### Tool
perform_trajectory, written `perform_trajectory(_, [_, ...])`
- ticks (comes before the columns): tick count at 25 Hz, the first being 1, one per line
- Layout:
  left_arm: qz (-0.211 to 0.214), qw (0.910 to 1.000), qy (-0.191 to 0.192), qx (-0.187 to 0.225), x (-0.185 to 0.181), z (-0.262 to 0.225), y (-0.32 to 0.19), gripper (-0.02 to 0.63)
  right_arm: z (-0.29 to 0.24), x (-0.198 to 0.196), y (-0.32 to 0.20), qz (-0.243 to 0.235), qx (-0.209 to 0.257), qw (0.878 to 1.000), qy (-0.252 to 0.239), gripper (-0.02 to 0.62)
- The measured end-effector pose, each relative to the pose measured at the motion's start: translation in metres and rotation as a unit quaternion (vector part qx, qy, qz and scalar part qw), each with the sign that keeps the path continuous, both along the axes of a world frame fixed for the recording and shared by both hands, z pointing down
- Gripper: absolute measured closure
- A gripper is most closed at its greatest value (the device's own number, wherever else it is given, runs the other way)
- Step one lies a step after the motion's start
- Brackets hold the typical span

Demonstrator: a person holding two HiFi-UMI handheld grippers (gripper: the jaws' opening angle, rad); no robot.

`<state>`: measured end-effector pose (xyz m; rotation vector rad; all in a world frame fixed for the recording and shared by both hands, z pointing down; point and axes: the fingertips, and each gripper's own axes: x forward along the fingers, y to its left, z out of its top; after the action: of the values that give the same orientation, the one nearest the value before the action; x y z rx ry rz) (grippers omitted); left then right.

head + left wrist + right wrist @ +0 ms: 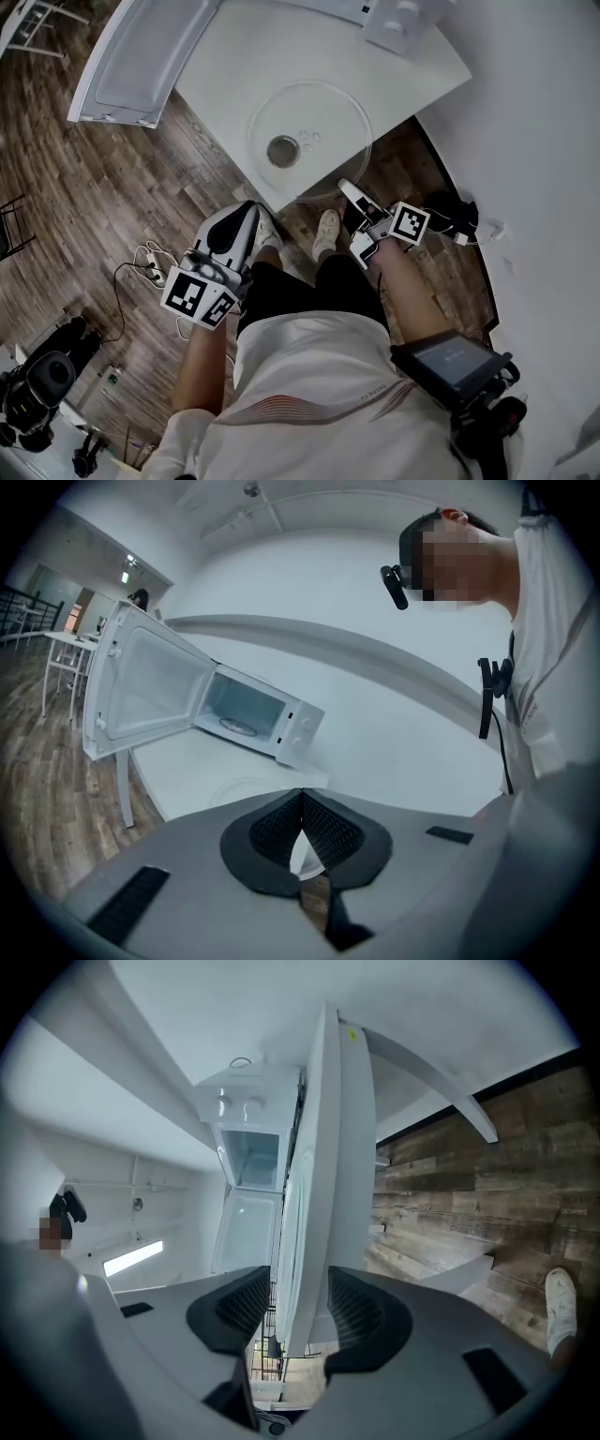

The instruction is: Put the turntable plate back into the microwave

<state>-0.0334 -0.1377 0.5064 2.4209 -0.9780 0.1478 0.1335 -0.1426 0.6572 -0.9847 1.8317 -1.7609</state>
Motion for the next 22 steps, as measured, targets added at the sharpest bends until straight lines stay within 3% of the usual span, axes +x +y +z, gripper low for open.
perform_trajectory(7, [-0.001,1.0000,0.000,-0.009,-0.005,0.008,-0.002,0.595,-0.001,-0.016,-0.008,-0.007,0.003,0.999,-0.050,0.416])
perform_trajectory(14, [-0.003,0.9999,0.000,-0.013,-0.008,0.012,-0.002,0.595,0.005,-0.017,-0.014,0.007,-0.006,0.998,-0.068,0.535])
perform_trajectory(22, [-0.001,0.9999,-0.002,-0.015,-0.009,0.011,0.003,0.595,0.005,-0.018,-0.014,0.016,-0.013,0.995,-0.098,0.558])
